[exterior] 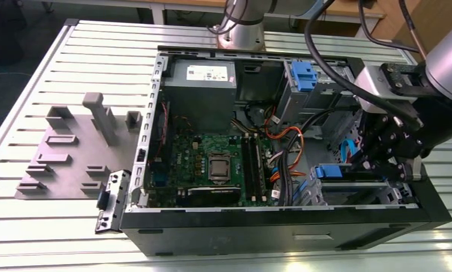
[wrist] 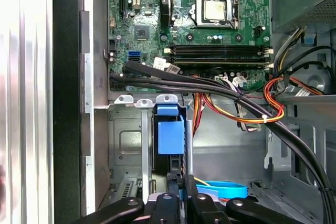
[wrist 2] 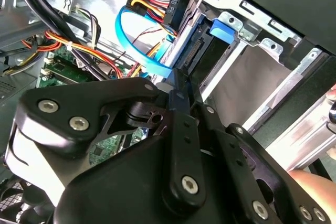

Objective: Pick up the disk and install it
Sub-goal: 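Insert the first disk wire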

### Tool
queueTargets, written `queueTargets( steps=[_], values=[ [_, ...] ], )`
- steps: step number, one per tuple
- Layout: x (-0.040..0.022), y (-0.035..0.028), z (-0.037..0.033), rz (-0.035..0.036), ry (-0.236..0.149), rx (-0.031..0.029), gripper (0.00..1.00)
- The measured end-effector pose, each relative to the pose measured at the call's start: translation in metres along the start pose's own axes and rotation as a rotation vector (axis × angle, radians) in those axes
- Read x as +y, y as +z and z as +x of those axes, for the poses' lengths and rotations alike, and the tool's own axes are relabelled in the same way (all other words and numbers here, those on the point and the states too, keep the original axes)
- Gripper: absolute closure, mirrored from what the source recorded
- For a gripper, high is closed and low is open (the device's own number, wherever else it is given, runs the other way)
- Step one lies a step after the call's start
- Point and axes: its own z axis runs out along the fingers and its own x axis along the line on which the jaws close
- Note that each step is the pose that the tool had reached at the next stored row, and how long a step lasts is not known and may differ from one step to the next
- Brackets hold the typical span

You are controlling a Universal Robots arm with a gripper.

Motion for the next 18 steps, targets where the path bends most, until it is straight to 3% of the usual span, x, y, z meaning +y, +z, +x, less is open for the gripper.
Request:
queueTargets(
  steps=[18],
  values=[
    [-0.0001,0.0032,0.0005,0.0000,0.000,0.0004,0.84]
  ],
)
